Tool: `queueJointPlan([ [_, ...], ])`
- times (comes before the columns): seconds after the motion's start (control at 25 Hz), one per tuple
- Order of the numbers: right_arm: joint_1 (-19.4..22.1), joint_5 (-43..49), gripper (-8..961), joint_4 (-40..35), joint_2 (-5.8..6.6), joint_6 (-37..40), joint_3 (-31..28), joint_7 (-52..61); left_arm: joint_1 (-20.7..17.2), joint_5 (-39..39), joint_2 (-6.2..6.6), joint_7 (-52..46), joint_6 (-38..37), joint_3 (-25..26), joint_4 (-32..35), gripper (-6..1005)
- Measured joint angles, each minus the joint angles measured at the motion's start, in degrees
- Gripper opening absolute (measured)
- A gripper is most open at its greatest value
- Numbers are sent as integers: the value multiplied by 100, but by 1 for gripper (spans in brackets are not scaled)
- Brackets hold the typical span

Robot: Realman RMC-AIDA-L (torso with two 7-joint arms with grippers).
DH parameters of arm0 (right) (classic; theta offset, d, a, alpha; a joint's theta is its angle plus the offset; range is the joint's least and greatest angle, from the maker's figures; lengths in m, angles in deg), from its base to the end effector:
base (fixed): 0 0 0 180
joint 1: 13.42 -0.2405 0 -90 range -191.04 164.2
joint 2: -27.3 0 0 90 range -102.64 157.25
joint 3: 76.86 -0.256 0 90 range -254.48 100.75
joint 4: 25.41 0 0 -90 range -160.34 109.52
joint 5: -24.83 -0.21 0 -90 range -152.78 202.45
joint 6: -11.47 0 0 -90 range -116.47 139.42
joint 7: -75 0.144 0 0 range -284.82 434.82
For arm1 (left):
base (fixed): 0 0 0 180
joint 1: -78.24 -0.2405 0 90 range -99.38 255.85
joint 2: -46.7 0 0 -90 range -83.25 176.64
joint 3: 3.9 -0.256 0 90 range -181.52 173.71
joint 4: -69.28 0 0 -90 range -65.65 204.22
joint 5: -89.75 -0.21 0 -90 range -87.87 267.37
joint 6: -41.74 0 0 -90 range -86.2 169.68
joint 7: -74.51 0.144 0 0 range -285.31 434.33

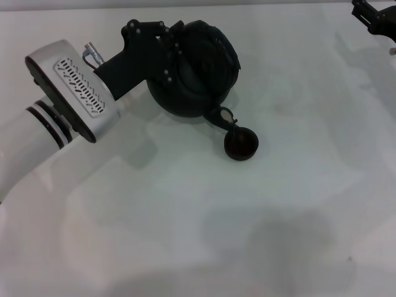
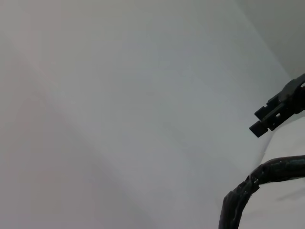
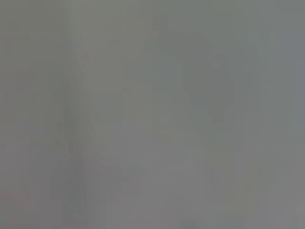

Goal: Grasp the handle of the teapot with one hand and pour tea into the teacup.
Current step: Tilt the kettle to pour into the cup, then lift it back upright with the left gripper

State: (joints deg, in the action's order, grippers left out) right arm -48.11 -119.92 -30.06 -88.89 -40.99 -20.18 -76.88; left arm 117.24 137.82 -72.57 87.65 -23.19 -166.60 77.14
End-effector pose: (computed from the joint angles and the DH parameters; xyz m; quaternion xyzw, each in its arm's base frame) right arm 0.3293 0.3910 0.0082 -0.7334 0.2913 0.2641 0.5545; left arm -0.2323 0.3545 -0.0877 -0.8668 0.1322 -0.1997 0.4374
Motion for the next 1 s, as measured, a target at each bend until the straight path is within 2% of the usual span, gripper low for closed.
queueJointPlan([
  [0.64,-3,0,868,0,0,-1,0,0,-7,0,6,23,-12,37,75,82],
  [1.0,-6,-3,868,-51,0,110,-8,0,-199,33,9,-2,-15,39,182,82],
])
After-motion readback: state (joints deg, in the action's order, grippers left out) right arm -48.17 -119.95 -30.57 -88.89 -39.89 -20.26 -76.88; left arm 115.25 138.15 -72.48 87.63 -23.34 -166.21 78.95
